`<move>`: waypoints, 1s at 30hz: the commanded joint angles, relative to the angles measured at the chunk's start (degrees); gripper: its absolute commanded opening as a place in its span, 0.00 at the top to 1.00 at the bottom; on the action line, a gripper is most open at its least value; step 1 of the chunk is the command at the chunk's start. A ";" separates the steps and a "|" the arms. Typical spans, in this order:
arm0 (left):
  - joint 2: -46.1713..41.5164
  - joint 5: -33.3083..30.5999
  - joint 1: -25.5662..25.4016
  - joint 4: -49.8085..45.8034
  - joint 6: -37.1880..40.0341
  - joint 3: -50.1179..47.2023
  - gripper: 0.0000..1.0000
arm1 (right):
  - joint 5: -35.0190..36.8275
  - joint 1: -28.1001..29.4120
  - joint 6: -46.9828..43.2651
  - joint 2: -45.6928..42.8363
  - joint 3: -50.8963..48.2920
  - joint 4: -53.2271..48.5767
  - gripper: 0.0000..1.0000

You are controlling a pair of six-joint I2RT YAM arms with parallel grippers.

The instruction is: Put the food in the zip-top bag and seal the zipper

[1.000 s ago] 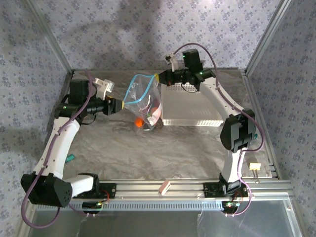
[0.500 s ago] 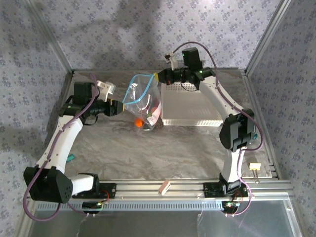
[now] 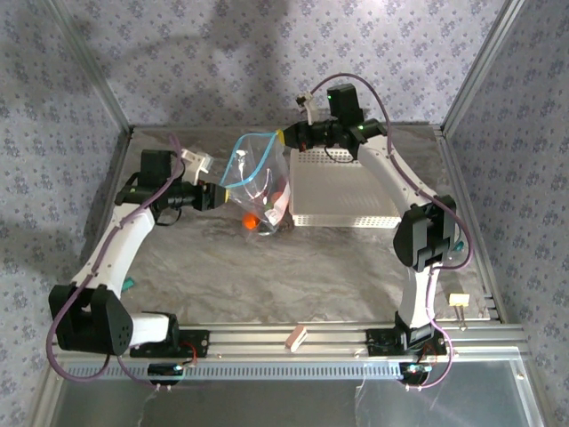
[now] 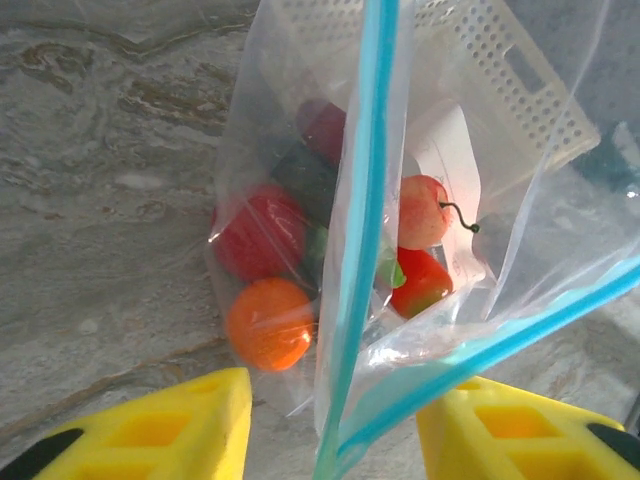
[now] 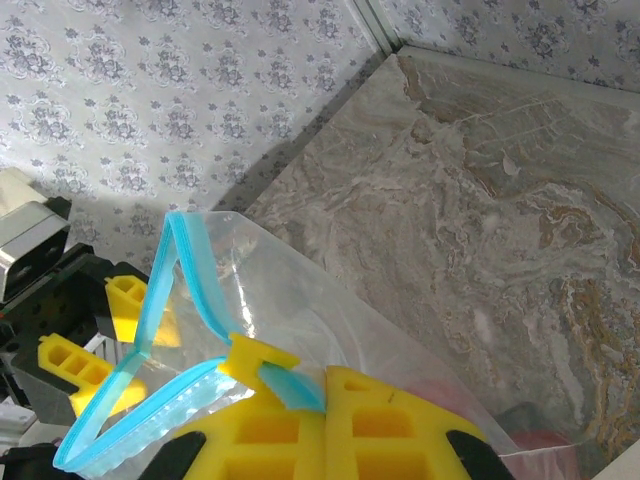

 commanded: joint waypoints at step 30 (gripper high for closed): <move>-0.85 -25.21 4.89 -10.55 -8.02 14.52 1.00 | 6.96 1.96 0.74 -18.19 -21.90 10.84 1.00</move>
